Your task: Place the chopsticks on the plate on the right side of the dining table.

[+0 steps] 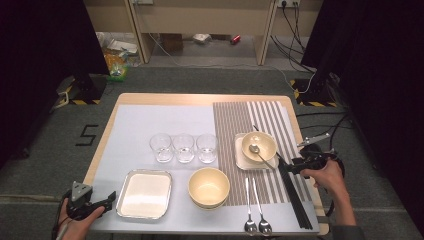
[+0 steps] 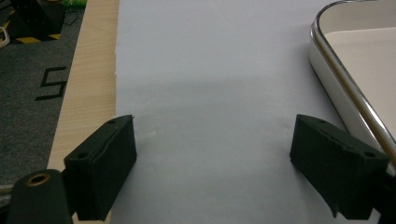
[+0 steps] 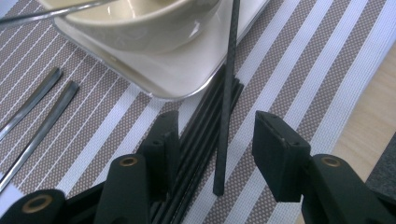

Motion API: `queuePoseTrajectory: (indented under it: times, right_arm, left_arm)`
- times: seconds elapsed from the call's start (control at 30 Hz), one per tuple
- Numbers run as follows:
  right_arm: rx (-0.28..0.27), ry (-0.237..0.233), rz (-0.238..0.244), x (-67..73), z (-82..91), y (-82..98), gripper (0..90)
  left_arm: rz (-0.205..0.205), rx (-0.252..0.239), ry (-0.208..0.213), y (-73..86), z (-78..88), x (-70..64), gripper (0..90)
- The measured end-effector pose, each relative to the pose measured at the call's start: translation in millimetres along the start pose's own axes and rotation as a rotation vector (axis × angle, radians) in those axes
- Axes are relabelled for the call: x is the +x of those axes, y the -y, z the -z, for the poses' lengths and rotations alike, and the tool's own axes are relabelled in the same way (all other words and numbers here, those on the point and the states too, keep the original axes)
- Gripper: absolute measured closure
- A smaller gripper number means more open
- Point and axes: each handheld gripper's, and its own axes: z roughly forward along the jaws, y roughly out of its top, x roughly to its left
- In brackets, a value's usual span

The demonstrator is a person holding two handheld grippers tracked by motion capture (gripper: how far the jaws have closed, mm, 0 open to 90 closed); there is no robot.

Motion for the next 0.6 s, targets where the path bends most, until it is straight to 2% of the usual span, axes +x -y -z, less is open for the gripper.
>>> queuePoseTrajectory:
  times: [0.03, 0.07, 0.2, 0.33, 0.47, 0.6]
  right_arm:
    - [0.002, 0.009, -0.004, 0.5, 0.7, 1.9, 52.1]
    - [-0.011, 0.018, 0.016, -1.0, 0.3, 3.5, 52.1]
    - [-0.026, 0.025, -0.004, 2.2, 0.8, 10.0, 52.1]
    - [-0.047, 0.029, 0.002, 5.4, 2.4, 15.7, 51.8]
    - [-0.027, 0.029, 0.022, 7.4, 3.5, 18.5, 51.5]
    - [-0.043, 0.031, 0.009, 7.4, 5.6, 22.1, 51.7]
  left_arm:
    - [0.001, -0.003, 0.0, 0.3, 0.0, -0.1, 13.4]
    - [0.001, -0.007, -0.001, 0.6, -0.2, -0.1, 13.4]
    - [0.001, -0.004, 0.0, 0.3, -0.1, 0.0, 13.4]
    - [0.001, 0.0, 0.001, -0.2, -0.1, 0.0, 13.4]
    - [-0.001, 0.0, 0.001, -0.1, -0.1, 0.1, 13.4]
    - [-0.002, -0.001, 0.001, -0.1, -0.1, 0.2, 13.3]
